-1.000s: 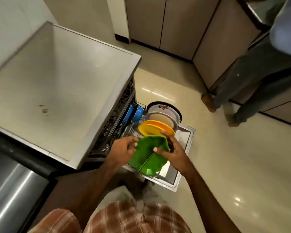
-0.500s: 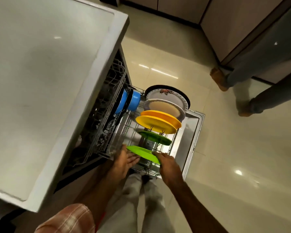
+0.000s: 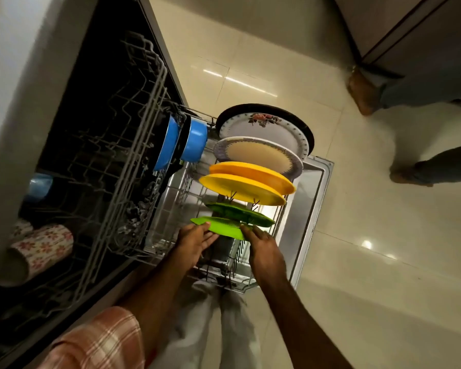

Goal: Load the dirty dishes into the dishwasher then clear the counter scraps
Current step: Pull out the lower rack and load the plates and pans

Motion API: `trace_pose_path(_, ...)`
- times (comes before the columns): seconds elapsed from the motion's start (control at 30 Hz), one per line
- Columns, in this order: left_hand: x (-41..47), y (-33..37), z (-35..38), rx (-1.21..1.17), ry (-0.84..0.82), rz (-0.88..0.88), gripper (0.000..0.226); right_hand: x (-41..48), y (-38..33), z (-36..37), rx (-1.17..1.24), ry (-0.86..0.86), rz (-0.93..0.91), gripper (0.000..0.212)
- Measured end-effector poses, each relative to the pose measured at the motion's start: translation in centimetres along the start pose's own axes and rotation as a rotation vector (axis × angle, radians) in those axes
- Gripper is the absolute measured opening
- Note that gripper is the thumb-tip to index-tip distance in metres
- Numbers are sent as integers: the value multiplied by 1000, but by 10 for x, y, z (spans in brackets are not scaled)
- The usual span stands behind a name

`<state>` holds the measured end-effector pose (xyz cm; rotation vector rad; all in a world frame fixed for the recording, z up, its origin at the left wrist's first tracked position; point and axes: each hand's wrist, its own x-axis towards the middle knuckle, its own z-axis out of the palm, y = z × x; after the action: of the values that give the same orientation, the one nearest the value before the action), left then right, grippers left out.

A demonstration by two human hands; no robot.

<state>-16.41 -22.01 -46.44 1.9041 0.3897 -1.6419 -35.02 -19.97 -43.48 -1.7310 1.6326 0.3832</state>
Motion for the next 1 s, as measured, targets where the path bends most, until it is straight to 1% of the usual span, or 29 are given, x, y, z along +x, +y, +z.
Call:
trace_pose_path(0.03, 7, 1, 1, -1, -2, -11, 4, 6, 1, 2, 11, -4, 5, 81)
trace_pose_path(0.07, 14, 1, 1, 6, -2, -20, 4, 11, 2, 3, 13, -15, 11, 82)
trace_pose_path(0.2, 33, -1, 5, 14, 10, -43, 6, 24, 6, 8, -10, -36, 19, 88)
trace_pose_path(0.33, 37, -6, 9, 26, -28, -57, 3, 24, 11, 10, 37, -89, 59, 94)
trace_pose_path(0.43, 42, -10, 11, 41, -44, -70, 6, 23, 15, 10, 21, -155, 94, 83)
trace_pose_path(0.53, 48, -12, 13, 51, -42, -88, 6, 25, 19, 14, 19, -169, 116, 71)
trace_pose_path(0.67, 56, -17, 11, 54, -27, -92, 27, 30, 23, 16, 7, -173, 99, 58)
trace_pose_path(0.73, 58, -19, 9, 47, -24, -91, 29, 32, 23, 17, 11, -172, 106, 55)
trace_pose_path(0.83, 59, -18, 6, 44, -32, -77, 22, 31, 25, 20, 53, -166, 127, 58)
trace_pose_path(0.93, 55, -18, 5, 60, -39, -72, 12, 27, 26, 18, 97, -158, 148, 67)
trace_pose_path(1.0, 51, -18, 4, 76, -47, -74, 11, 23, 24, 14, 124, -154, 156, 73)
